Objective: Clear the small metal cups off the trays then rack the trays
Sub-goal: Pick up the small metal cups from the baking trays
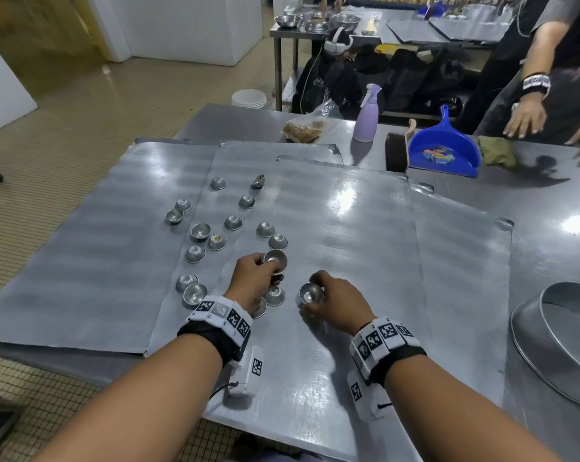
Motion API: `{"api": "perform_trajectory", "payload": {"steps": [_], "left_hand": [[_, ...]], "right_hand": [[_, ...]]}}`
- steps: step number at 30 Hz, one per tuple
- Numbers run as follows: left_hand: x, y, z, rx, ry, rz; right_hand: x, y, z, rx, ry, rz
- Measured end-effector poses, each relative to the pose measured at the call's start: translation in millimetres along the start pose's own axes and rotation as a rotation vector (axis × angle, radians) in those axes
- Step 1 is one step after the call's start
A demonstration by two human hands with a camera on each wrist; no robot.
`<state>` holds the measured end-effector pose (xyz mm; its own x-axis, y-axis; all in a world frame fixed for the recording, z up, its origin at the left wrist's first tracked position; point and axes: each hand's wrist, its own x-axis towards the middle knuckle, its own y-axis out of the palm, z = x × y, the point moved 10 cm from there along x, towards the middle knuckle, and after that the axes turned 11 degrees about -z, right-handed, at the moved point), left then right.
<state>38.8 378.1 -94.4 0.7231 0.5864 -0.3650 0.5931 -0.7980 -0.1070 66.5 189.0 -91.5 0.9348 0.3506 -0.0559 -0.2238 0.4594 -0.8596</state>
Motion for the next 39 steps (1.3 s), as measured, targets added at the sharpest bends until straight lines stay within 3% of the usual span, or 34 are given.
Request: {"api": "perform_trajectory", "payload": {"steps": [8,13,15,18,21,26,39], "left_hand": [[-6,-12,-3,-0.198,-0.103,-0.078],[-21,-5,-13,-0.389,-0.162,0.057],[-22,-14,-20,-0.408,-0.133,0.039],[-14,-40,-22,-0.396,-0.100,-0.079],[-4,-64,-16,-0.260,-0.059,-0.180],[-1,-72,-6,-0.153,-0.040,-0.185],[-11,-49,-1,-0.080,-0.005,-0.122]], "right_hand": [[7,-47,49,0.226,-0.141,-0.229],[14,-41,90,0.268,-0.206,-0.217],[16,-36,98,0.280,-0.221,-0.189],[19,-27,92,0.300,-0.193,-0.146],[22,-2,74,0.171,-0.171,-0.041],[13,32,67,-0.001,-0.194,0.136],[8,24,34,0.067,-0.045,-0.010]]}}
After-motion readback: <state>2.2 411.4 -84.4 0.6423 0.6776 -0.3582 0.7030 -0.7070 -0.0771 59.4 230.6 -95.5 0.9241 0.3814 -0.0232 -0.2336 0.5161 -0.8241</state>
